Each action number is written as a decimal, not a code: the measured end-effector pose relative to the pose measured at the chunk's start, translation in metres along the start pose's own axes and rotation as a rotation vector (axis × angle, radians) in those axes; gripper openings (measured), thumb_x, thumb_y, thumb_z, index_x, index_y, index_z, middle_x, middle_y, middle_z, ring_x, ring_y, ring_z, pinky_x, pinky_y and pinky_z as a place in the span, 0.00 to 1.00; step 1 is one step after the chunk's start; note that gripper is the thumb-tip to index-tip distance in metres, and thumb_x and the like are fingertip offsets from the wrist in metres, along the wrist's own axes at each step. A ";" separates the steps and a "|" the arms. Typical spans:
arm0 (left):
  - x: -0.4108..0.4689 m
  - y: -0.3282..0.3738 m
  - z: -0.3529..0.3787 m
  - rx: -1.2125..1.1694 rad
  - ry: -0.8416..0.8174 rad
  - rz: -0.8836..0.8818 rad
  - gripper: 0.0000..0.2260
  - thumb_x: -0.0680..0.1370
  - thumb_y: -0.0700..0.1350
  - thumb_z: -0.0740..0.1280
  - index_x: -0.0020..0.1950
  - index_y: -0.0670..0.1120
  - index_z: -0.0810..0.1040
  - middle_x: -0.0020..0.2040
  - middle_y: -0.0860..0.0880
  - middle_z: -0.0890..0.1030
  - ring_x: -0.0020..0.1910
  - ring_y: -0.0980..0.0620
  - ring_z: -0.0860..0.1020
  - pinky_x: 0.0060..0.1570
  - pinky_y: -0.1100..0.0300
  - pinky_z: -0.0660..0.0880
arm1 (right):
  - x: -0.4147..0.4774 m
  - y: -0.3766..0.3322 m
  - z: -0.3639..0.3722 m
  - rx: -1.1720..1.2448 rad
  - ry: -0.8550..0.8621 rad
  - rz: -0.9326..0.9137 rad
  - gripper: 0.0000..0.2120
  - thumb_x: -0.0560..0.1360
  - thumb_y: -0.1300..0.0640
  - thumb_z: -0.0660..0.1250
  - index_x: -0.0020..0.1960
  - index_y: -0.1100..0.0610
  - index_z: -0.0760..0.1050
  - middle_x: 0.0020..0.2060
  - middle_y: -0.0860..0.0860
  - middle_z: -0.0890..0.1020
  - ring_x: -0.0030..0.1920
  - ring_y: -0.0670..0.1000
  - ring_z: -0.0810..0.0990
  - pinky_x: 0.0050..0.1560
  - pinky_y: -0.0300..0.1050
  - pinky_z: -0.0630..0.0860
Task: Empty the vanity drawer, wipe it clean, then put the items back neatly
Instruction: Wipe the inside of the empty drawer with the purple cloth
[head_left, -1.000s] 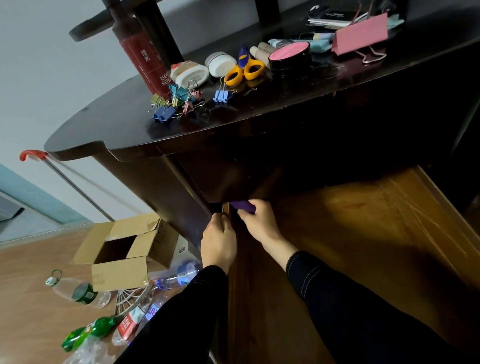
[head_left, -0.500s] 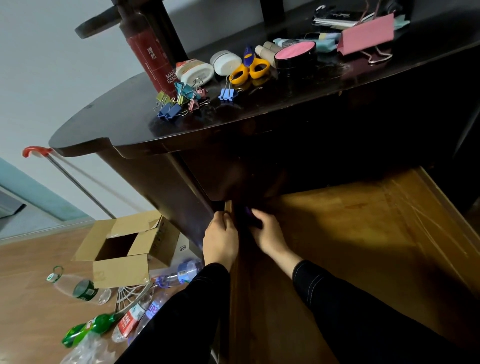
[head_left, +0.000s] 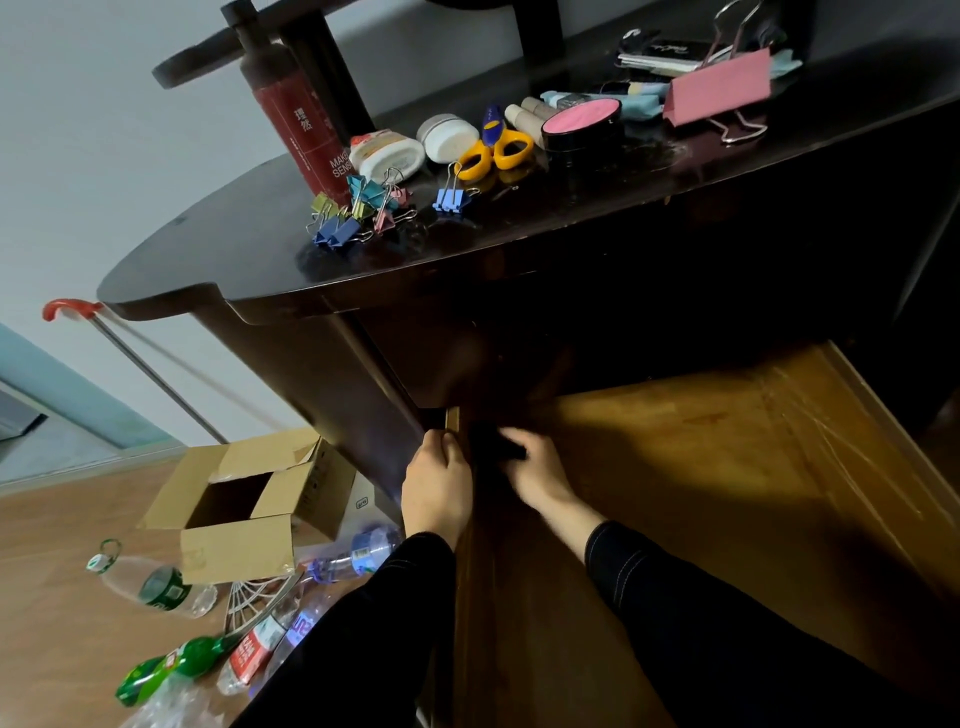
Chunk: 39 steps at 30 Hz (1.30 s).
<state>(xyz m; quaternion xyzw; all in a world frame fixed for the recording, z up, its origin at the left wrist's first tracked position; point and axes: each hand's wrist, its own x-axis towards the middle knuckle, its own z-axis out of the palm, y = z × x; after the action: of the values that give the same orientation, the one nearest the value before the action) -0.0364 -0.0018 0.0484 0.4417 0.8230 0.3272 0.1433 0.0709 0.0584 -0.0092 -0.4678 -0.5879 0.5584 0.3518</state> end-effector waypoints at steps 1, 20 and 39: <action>0.000 0.000 0.000 -0.004 0.003 -0.006 0.10 0.84 0.52 0.54 0.46 0.54 0.71 0.44 0.53 0.76 0.46 0.48 0.75 0.48 0.54 0.67 | 0.002 -0.007 0.002 0.063 0.030 -0.028 0.17 0.79 0.67 0.64 0.65 0.55 0.80 0.54 0.42 0.83 0.61 0.49 0.80 0.54 0.29 0.74; 0.001 -0.002 0.000 -0.001 0.009 -0.015 0.11 0.83 0.52 0.54 0.46 0.51 0.71 0.45 0.52 0.77 0.46 0.47 0.74 0.47 0.54 0.66 | -0.019 0.009 0.013 -0.037 0.040 0.011 0.22 0.78 0.69 0.64 0.70 0.55 0.77 0.64 0.53 0.81 0.65 0.52 0.79 0.67 0.49 0.75; 0.003 -0.003 0.000 -0.047 -0.010 -0.041 0.08 0.82 0.49 0.55 0.49 0.54 0.73 0.47 0.52 0.76 0.47 0.49 0.74 0.48 0.54 0.67 | -0.024 -0.017 0.010 0.034 0.023 -0.074 0.23 0.77 0.66 0.64 0.68 0.50 0.78 0.61 0.47 0.81 0.62 0.49 0.79 0.64 0.47 0.77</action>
<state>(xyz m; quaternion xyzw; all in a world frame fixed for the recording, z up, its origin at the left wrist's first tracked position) -0.0401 -0.0001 0.0470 0.4230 0.8232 0.3413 0.1642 0.0665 0.0335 0.0087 -0.4463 -0.5910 0.5495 0.3868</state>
